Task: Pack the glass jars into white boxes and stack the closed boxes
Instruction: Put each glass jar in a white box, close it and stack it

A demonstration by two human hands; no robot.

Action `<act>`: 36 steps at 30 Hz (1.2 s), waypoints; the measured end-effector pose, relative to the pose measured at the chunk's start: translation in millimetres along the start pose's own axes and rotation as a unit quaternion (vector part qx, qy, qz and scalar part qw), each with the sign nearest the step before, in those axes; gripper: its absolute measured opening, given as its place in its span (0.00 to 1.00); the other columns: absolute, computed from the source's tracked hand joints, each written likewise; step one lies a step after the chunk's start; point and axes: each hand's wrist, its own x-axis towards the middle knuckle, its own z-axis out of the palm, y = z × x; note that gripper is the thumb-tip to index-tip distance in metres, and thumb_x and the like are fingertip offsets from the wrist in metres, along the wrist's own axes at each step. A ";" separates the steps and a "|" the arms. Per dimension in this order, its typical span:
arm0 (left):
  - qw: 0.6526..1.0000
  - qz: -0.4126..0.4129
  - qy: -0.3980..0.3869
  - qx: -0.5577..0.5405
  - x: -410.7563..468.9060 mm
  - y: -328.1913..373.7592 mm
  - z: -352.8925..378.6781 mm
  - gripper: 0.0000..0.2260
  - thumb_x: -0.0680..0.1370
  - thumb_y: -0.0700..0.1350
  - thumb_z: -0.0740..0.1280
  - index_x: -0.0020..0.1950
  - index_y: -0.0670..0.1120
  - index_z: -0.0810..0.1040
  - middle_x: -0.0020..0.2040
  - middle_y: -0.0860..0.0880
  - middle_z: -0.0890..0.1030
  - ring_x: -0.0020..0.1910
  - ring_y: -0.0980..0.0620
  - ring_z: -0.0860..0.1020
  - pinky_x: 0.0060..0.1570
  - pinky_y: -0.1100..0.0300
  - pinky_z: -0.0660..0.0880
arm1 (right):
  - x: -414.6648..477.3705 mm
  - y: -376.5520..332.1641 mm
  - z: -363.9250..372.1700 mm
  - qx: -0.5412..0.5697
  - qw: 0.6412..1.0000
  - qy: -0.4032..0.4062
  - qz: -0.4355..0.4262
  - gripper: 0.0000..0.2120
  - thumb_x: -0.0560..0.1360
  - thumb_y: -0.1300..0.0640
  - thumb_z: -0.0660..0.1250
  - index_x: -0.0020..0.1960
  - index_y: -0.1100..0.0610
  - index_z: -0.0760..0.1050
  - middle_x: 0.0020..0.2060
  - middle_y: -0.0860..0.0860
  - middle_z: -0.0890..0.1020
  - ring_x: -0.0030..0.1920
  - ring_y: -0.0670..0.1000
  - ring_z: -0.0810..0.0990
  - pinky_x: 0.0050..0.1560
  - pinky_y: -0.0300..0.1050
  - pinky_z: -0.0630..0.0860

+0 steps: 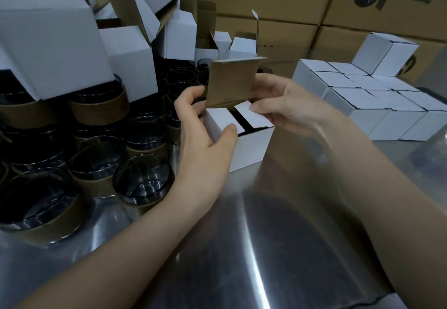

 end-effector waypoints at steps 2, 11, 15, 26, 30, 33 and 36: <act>1.000 -0.004 -0.013 0.001 0.2 -1.0 -0.9 0.30 0.78 0.36 0.64 0.68 0.63 0.56 0.65 0.55 0.71 0.66 0.59 0.70 0.65 0.56 0.71 | -0.3 0.4 0.0 0.002 1.000 0.005 0.002 0.19 0.68 0.67 0.68 0.53 0.50 0.84 0.54 0.60 0.78 0.52 0.60 0.67 0.49 0.56 0.63; 0.998 -0.011 -0.017 0.054 -1.3 -1.0 1.7 0.11 0.80 0.41 0.64 0.55 0.57 0.79 0.68 0.53 0.68 0.68 0.64 0.64 0.63 0.70 0.64 | -7.2 -1.9 -5.6 -0.055 0.998 -0.032 0.026 0.14 0.73 0.60 0.64 0.51 0.48 0.86 0.53 0.51 0.85 0.56 0.58 0.76 0.56 0.61 0.66; 0.999 -0.036 -0.004 0.021 -0.1 -1.0 1.6 0.17 0.81 0.37 0.58 0.49 0.59 0.80 0.69 0.57 0.66 0.63 0.73 0.64 0.54 0.82 0.61 | -7.6 -1.7 -8.4 -0.065 0.996 -0.042 0.041 0.20 0.71 0.65 0.59 0.52 0.49 0.86 0.55 0.51 0.85 0.60 0.62 0.77 0.62 0.70 0.67; 0.996 -0.047 -0.042 0.062 -4.9 0.3 -0.2 0.13 0.72 0.48 0.68 0.56 0.56 0.76 0.72 0.59 0.61 0.66 0.70 0.62 0.65 0.73 0.62 | -16.6 -9.4 -15.0 -0.084 0.986 -0.134 0.048 0.21 0.68 0.57 0.75 0.60 0.46 0.82 0.56 0.53 0.83 0.45 0.48 0.79 0.38 0.42 0.78; 0.990 -0.018 -0.053 0.128 -6.1 -4.0 0.2 0.17 0.75 0.39 0.70 0.60 0.54 0.73 0.74 0.57 0.59 0.58 0.82 0.59 0.58 0.82 0.57 | -18.7 -10.6 -17.1 -0.088 0.984 -0.147 0.057 0.26 0.67 0.63 0.73 0.65 0.50 0.78 0.53 0.46 0.83 0.47 0.48 0.80 0.38 0.41 0.78; 0.988 -0.004 -0.051 0.143 -6.4 -6.5 0.4 0.16 0.75 0.40 0.70 0.59 0.55 0.72 0.74 0.55 0.59 0.57 0.84 0.56 0.58 0.83 0.57 | -19.7 -12.4 -15.9 -0.106 0.981 -0.155 0.057 0.30 0.66 0.64 0.73 0.67 0.51 0.75 0.58 0.48 0.81 0.46 0.51 0.78 0.39 0.42 0.78; 0.989 -0.003 -0.054 0.141 -6.9 -7.4 1.2 0.16 0.76 0.42 0.69 0.60 0.57 0.72 0.75 0.56 0.58 0.60 0.81 0.57 0.65 0.75 0.60 | -20.8 -14.1 -15.2 -0.127 0.979 -0.148 0.049 0.31 0.65 0.63 0.75 0.67 0.50 0.75 0.60 0.50 0.81 0.48 0.53 0.79 0.41 0.44 0.78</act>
